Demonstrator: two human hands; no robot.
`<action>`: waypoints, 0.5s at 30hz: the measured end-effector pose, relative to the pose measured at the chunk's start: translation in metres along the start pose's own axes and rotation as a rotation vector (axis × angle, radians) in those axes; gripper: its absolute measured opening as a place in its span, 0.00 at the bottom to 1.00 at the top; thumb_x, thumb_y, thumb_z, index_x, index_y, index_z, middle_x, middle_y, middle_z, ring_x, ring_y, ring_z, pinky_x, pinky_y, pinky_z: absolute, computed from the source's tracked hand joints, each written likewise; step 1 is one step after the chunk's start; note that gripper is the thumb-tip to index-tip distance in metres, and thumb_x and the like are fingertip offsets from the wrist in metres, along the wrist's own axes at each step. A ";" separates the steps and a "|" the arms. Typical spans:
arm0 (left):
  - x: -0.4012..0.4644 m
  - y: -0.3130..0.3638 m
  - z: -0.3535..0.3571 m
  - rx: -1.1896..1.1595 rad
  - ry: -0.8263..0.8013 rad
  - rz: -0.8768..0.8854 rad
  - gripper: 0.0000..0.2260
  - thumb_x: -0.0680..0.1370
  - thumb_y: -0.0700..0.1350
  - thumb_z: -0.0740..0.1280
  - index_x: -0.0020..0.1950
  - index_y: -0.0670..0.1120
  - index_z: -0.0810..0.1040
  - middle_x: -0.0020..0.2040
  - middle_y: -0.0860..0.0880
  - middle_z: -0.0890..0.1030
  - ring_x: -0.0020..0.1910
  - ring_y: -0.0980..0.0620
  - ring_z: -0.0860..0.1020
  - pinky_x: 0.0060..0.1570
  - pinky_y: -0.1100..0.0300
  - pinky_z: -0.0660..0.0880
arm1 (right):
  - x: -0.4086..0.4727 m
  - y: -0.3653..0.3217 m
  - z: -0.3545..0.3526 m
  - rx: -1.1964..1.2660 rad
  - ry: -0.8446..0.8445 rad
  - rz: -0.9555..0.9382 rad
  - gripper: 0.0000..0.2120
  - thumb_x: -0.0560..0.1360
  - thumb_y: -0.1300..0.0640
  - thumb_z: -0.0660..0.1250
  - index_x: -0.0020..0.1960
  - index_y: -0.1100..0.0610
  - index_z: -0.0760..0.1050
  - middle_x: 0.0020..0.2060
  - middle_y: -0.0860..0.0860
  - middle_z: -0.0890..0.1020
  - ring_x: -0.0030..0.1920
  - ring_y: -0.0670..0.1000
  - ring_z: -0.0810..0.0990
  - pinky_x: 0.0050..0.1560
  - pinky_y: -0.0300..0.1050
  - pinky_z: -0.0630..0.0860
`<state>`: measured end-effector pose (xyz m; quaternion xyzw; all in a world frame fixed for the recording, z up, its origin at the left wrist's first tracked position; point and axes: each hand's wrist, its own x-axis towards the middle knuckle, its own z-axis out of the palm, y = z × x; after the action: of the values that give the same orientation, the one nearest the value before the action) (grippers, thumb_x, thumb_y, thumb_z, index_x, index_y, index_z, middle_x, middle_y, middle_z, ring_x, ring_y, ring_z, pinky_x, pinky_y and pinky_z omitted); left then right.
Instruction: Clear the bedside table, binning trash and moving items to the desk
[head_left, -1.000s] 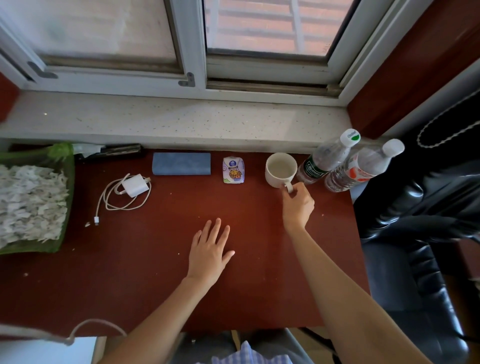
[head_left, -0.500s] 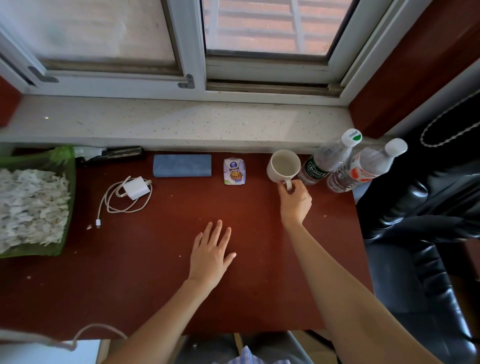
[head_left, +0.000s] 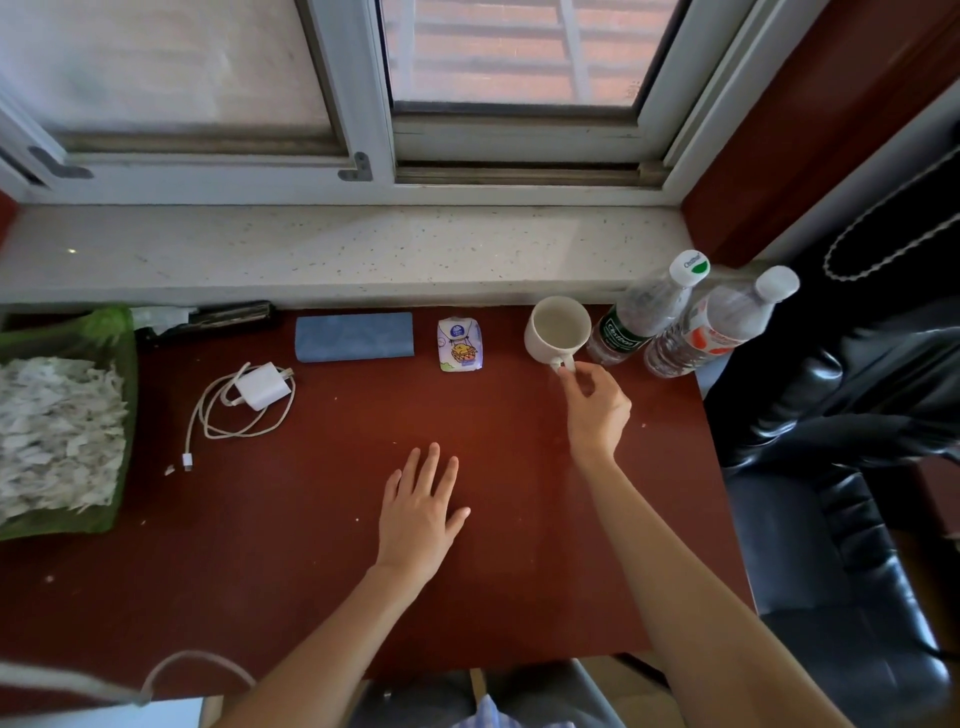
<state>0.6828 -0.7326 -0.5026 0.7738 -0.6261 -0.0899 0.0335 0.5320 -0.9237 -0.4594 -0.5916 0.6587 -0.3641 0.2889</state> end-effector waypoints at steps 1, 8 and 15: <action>0.000 0.000 0.000 -0.002 -0.001 0.000 0.29 0.71 0.58 0.70 0.68 0.48 0.72 0.70 0.43 0.71 0.69 0.41 0.70 0.61 0.45 0.72 | 0.001 -0.001 0.000 0.004 -0.003 0.003 0.08 0.72 0.49 0.70 0.45 0.54 0.81 0.36 0.46 0.82 0.37 0.44 0.78 0.41 0.36 0.71; -0.001 0.000 0.001 -0.004 -0.011 0.005 0.28 0.72 0.57 0.69 0.69 0.47 0.71 0.70 0.42 0.70 0.69 0.40 0.69 0.62 0.44 0.71 | -0.005 -0.003 -0.007 -0.038 -0.064 0.038 0.13 0.71 0.47 0.71 0.51 0.53 0.79 0.41 0.45 0.82 0.40 0.40 0.78 0.45 0.37 0.73; 0.000 0.002 -0.003 -0.003 -0.064 -0.008 0.28 0.72 0.58 0.69 0.69 0.47 0.71 0.70 0.42 0.71 0.69 0.40 0.69 0.62 0.44 0.71 | -0.039 0.015 -0.041 -0.312 -0.184 -0.124 0.19 0.78 0.47 0.62 0.64 0.55 0.73 0.60 0.49 0.77 0.55 0.50 0.77 0.52 0.47 0.74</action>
<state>0.6810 -0.7337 -0.4994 0.7731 -0.6235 -0.1156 0.0143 0.4948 -0.8793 -0.4501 -0.6993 0.6404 -0.2191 0.2297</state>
